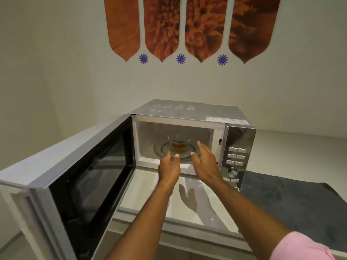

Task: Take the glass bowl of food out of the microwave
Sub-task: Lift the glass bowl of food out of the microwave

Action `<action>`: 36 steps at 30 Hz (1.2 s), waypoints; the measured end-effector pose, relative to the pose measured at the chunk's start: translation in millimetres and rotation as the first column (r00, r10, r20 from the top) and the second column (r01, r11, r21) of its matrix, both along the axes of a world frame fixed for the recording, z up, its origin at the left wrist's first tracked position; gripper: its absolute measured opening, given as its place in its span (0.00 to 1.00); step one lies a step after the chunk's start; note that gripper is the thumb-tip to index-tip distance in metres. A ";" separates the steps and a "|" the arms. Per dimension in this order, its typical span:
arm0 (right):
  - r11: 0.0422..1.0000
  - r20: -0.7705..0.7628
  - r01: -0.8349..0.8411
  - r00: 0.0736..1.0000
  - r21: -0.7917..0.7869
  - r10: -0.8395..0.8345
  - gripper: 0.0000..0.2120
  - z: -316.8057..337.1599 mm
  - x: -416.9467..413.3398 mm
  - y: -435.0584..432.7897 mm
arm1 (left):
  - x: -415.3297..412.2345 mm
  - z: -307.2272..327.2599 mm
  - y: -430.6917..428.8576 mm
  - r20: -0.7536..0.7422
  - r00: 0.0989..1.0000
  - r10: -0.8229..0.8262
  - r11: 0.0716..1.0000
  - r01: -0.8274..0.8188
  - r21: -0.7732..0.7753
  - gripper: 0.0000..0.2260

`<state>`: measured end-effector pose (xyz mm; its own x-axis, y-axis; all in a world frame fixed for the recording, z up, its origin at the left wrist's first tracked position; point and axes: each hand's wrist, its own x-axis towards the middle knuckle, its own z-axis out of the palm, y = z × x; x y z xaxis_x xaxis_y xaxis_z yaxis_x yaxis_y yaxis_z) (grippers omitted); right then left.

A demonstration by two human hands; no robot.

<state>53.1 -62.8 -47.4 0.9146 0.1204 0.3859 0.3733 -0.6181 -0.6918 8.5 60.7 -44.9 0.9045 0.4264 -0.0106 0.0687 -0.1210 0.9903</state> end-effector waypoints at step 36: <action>0.838 -0.399 0.208 0.917 0.504 0.012 0.12 -10.1 178.9 68.5 | 204.5 -29.3 64.2 -0.026 1.000 0.013 0.951 -0.020 -0.308 0.16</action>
<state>232.0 5.7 -57.4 0.9951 -0.0980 -0.0085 -0.0219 -0.1367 -0.9904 212.9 124.9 -74.2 0.8952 0.4139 -0.1651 0.0920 0.1908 0.9773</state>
